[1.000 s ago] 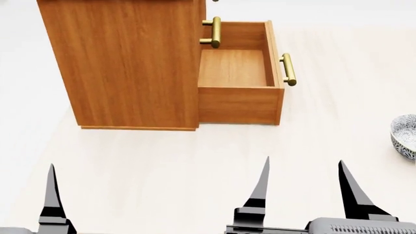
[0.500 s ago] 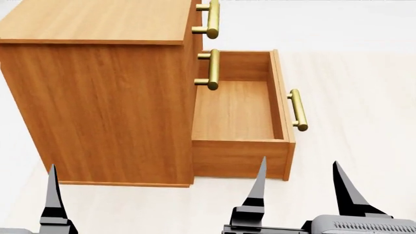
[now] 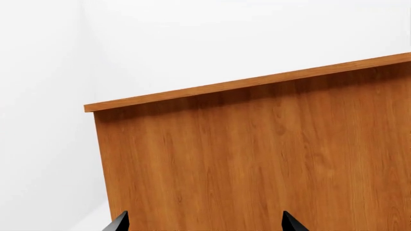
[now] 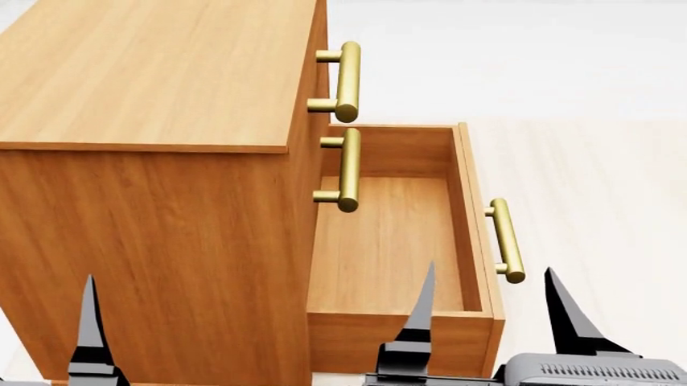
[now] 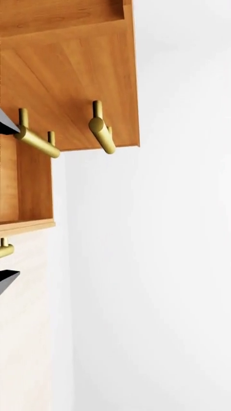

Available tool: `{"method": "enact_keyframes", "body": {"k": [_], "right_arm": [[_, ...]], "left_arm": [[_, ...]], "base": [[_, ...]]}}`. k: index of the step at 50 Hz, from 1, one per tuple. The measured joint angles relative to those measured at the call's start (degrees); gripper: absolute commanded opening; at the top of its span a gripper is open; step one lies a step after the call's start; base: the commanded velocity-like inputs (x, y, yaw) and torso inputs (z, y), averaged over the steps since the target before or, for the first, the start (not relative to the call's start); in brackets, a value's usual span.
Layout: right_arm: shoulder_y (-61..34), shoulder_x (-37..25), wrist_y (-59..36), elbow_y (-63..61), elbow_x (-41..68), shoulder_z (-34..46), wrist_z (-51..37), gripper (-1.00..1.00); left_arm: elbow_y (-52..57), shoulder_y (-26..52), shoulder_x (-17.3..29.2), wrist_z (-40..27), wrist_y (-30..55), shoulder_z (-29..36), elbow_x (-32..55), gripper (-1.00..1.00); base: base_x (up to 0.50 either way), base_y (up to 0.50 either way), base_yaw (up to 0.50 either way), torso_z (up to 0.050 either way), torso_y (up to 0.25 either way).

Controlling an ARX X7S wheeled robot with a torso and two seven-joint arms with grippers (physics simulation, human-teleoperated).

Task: Close the bottom drawer of the cabinet.

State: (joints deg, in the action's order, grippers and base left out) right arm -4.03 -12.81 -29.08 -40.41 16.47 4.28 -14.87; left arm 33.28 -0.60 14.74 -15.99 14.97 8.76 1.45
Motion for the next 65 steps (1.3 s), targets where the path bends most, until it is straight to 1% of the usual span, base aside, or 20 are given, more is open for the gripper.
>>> {"method": "enact_keyframes", "body": {"k": [6,14,18,22,30,38,54,65], "right_arm": [[-1.63,-0.58,-4.27,-3.49,1.62,-0.93,-1.21,1.00],[-10.89,-3.16,-17.71,-10.22,8.57,-6.81,-3.39,1.00],[-15.14,-5.22,-21.80,-10.33,10.69,-9.90,-3.38,1.00],[-17.39,-7.28,-22.59,-8.37,11.13,-12.15,-2.46,1.00],[-17.25,-10.28,-18.24,-1.05,9.15,-14.89,0.55,1.00],[-14.68,-11.31,-11.60,7.11,6.35,-15.81,3.26,1.00],[-8.35,-9.55,1.96,21.34,1.74,-15.01,6.85,1.00],[-6.34,-8.11,9.22,30.29,-0.56,-12.98,9.14,1.00]], "left_arm": [[-0.23,-0.24,0.17,-0.24,-0.36,0.17,0.04,1.00],[-0.30,-0.52,0.41,-0.54,-0.61,0.32,0.15,1.00],[-0.40,-0.58,0.49,-0.66,-0.75,0.41,0.22,1.00],[-0.52,-0.60,0.57,-0.76,-0.89,0.50,0.29,1.00],[-1.04,-0.60,0.74,-0.93,-1.32,0.60,0.45,1.00],[-1.28,-0.69,0.94,-1.13,-1.57,0.69,0.60,1.00],[-1.43,-0.69,1.25,-1.52,-1.71,1.00,0.79,1.00],[-1.52,-0.77,1.43,-1.79,-1.86,1.36,0.83,1.00]], "base": [[0.00,0.00,0.00,0.000,0.000],[0.00,0.00,0.00,0.000,0.000],[0.00,0.00,0.00,0.000,0.000],[0.00,0.00,0.00,0.000,0.000],[0.00,0.00,0.00,0.000,0.000],[0.00,0.00,0.00,0.000,0.000],[0.00,0.00,0.00,0.000,0.000],[0.00,0.00,0.00,0.000,0.000]]}}
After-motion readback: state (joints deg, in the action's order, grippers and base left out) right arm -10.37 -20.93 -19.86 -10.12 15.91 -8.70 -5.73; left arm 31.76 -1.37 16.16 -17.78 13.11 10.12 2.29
